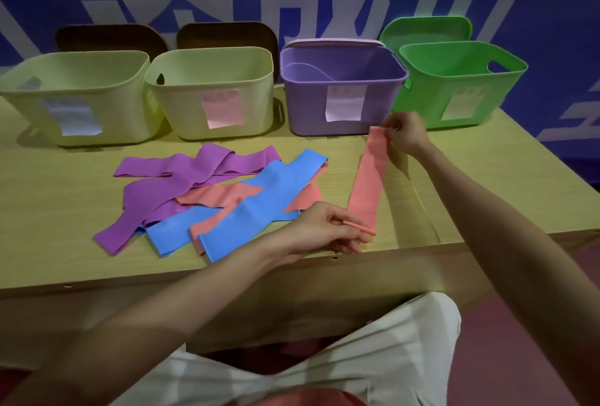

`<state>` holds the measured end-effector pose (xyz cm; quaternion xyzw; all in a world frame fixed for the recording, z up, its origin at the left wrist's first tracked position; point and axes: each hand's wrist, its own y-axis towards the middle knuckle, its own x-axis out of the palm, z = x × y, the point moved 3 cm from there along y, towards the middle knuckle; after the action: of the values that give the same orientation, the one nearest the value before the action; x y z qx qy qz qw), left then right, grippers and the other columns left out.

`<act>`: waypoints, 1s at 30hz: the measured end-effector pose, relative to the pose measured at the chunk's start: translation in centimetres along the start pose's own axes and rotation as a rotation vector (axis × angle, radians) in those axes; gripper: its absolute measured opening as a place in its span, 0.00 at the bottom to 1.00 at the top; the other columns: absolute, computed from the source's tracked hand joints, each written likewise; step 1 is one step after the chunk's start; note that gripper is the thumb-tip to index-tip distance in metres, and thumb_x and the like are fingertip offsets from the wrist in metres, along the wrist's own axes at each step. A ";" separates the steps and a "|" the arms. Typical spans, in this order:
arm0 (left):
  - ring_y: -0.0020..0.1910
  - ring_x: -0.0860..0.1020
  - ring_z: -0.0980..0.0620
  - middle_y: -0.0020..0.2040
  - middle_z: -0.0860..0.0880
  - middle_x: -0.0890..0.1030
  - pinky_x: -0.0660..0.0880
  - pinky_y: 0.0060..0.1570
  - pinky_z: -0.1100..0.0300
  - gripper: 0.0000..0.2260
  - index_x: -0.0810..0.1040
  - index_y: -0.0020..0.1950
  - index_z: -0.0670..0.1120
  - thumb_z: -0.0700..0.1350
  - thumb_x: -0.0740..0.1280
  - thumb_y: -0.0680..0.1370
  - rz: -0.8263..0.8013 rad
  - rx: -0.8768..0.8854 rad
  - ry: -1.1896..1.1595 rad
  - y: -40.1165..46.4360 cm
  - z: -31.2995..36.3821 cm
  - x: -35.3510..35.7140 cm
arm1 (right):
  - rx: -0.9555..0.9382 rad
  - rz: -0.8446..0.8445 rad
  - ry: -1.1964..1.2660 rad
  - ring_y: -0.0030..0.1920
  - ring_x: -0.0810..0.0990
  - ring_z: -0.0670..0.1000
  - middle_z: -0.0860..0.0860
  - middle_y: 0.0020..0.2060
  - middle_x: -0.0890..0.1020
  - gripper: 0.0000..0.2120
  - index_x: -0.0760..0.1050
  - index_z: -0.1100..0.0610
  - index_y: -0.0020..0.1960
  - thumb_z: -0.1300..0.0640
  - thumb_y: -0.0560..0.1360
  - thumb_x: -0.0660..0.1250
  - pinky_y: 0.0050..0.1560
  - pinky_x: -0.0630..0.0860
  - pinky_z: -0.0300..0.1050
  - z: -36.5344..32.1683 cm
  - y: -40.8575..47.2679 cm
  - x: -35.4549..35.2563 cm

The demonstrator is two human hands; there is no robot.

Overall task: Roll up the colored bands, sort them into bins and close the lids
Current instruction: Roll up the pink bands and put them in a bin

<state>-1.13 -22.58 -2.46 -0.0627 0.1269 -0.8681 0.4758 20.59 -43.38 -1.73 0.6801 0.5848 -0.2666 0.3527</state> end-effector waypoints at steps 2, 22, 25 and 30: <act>0.41 0.81 0.52 0.48 0.44 0.84 0.79 0.45 0.63 0.10 0.81 0.57 0.39 0.34 0.65 0.78 -0.006 -0.006 -0.037 0.2 0.0 0.3 | 0.012 -0.022 0.012 0.48 0.79 0.53 0.59 0.54 0.82 0.11 0.79 0.64 0.56 0.67 0.74 0.66 0.48 0.75 0.45 0.0 -0.6 0.0; 0.44 0.74 0.55 0.46 0.52 0.76 0.69 0.42 0.62 0.06 0.84 0.51 0.47 0.46 0.71 0.75 0.303 0.474 0.908 -0.1 -0.6 -1.6 | -0.358 -0.097 0.303 0.52 0.81 0.46 0.51 0.52 0.80 0.13 0.75 0.60 0.58 0.66 0.77 0.58 0.48 0.77 0.41 -3.6 -23.9 0.5; 0.43 0.76 0.53 0.44 0.52 0.80 0.71 0.43 0.61 0.06 0.83 0.50 0.46 0.44 0.71 0.75 0.297 0.513 0.914 0.0 -0.6 -1.6 | -0.381 -0.057 0.288 0.49 0.79 0.47 0.49 0.50 0.80 0.14 0.74 0.60 0.57 0.63 0.73 0.59 0.48 0.76 0.44 -4.0 -25.0 0.4; 0.38 0.76 0.58 0.44 0.53 0.79 0.74 0.40 0.62 0.07 0.80 0.53 0.46 0.44 0.70 0.76 0.299 0.495 0.876 0.3 -0.8 -1.4 | -0.379 0.028 0.202 0.44 0.79 0.49 0.51 0.47 0.80 0.11 0.75 0.60 0.54 0.62 0.72 0.70 0.45 0.77 0.48 -3.6 -26.4 1.0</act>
<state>-0.32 -21.42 -3.27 0.4392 0.1123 -0.7396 0.4975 -5.35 -38.16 -4.79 0.6329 0.6476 -0.0775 0.4172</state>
